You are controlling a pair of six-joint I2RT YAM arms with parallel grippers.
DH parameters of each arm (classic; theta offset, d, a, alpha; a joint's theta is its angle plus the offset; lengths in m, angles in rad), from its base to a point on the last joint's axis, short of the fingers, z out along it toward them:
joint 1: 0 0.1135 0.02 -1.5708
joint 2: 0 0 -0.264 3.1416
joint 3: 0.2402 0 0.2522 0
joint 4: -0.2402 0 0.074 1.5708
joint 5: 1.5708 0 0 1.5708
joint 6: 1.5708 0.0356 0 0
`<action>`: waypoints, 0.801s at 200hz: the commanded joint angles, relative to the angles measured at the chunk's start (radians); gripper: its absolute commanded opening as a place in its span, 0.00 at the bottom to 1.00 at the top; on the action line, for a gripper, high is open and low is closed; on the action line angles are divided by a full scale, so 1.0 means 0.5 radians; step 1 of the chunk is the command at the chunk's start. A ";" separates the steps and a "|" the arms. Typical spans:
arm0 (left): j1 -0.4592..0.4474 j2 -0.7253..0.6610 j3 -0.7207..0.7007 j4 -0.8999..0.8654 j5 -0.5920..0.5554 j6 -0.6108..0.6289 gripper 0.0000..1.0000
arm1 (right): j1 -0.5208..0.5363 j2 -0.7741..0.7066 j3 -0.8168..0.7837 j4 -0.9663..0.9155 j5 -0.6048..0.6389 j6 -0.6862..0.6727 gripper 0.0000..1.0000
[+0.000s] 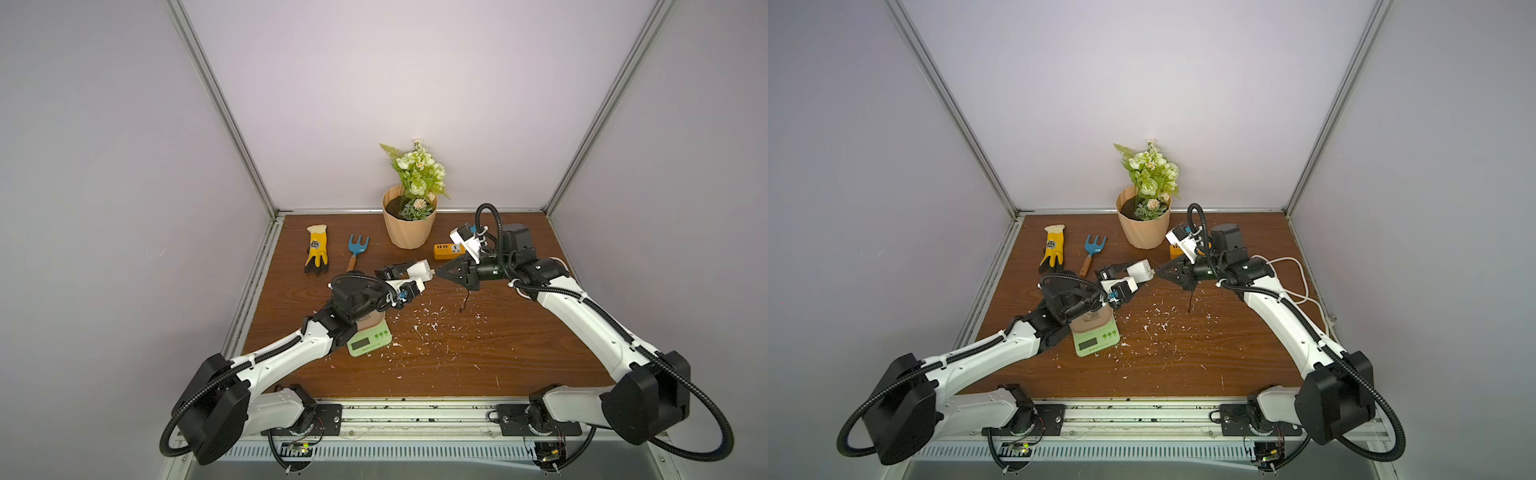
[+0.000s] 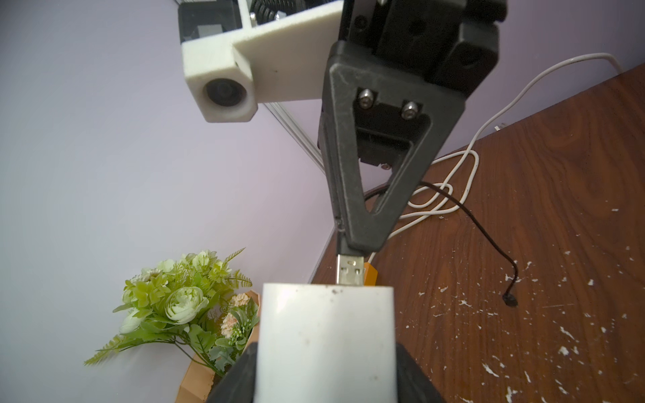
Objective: Charge the electronic scale
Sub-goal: Insert the charging cable into the plug.
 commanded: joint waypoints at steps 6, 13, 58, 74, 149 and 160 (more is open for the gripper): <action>0.002 -0.004 0.073 0.090 0.054 0.056 0.37 | 0.035 0.000 0.076 0.031 -0.083 0.032 0.00; 0.002 -0.003 0.069 0.087 0.060 0.059 0.37 | 0.032 -0.008 0.075 0.053 -0.064 0.059 0.00; 0.002 -0.004 0.074 0.056 0.085 0.071 0.37 | 0.033 -0.034 0.061 0.137 -0.037 0.160 0.00; 0.002 0.001 0.075 0.050 0.092 0.072 0.37 | 0.033 -0.027 0.057 0.143 -0.041 0.172 0.00; 0.002 0.044 0.104 0.031 0.064 0.076 0.38 | 0.035 -0.051 0.028 0.177 -0.075 0.224 0.00; 0.002 0.047 0.111 0.032 0.057 0.072 0.38 | 0.034 -0.052 0.017 0.173 -0.074 0.222 0.00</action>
